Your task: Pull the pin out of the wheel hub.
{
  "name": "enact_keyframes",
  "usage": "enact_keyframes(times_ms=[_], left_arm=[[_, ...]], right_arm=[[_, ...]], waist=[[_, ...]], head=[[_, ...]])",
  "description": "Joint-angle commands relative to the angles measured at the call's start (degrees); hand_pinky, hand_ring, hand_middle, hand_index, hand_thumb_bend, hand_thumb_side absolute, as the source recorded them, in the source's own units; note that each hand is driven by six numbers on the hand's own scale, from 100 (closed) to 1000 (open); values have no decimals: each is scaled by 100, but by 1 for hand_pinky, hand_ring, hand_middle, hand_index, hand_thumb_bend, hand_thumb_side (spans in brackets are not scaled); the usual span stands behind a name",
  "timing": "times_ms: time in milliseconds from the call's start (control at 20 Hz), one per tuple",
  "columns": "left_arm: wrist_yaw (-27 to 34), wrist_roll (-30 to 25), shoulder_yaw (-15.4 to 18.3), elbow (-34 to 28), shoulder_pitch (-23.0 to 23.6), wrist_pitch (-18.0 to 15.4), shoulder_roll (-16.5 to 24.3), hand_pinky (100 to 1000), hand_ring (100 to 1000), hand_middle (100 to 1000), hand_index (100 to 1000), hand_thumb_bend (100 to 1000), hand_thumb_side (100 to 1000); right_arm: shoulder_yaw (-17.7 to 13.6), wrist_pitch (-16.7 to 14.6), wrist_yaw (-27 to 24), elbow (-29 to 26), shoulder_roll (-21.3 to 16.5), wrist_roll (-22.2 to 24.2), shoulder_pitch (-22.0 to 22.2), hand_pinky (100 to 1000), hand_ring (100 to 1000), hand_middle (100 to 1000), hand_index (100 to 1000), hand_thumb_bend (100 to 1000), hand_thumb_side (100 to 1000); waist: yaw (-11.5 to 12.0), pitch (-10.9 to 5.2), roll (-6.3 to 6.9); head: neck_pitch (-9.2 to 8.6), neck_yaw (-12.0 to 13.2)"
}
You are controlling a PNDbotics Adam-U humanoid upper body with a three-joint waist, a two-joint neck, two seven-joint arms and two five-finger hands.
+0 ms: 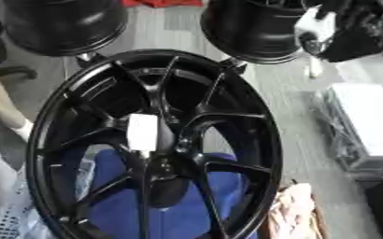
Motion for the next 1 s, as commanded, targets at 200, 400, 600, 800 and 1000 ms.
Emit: enact_keyframes(times_ms=[200, 400, 600, 800, 1000], left_arm=[[-38, 39, 79, -97, -35, -6, 60, 837, 690, 650, 734, 100, 688], [-54, 50, 93, -97, -66, -38, 81, 837, 689, 648, 734, 100, 685], [-71, 65, 107, -97, -86, -62, 105, 837, 689, 648, 734, 100, 683], [-85, 70, 107, -97, -100, -76, 105, 837, 688, 647, 734, 100, 683], [-94, 69, 103, -97, -90, -66, 99, 838, 688, 647, 734, 100, 684]], right_arm=[[-838, 424, -176, 759, 27, -825, 450, 491, 484, 338, 375, 151, 100], [-975, 428, -642, 1816, 86, -1438, 433, 510, 492, 342, 381, 203, 100], [-1046, 428, -1107, 2655, 128, -2038, 407, 529, 505, 363, 403, 211, 100], [-1009, 428, -1498, 3378, 132, -2503, 382, 614, 558, 429, 472, 270, 100], [-921, 428, -1741, 3958, 142, -2520, 364, 741, 757, 732, 778, 344, 100]], waist=[[-6, -12, 34], [17, 19, 52], [32, 53, 73], [44, 74, 90], [47, 86, 93]], head=[[-9, 38], [-9, 35], [-9, 51], [-9, 58], [-9, 62]])
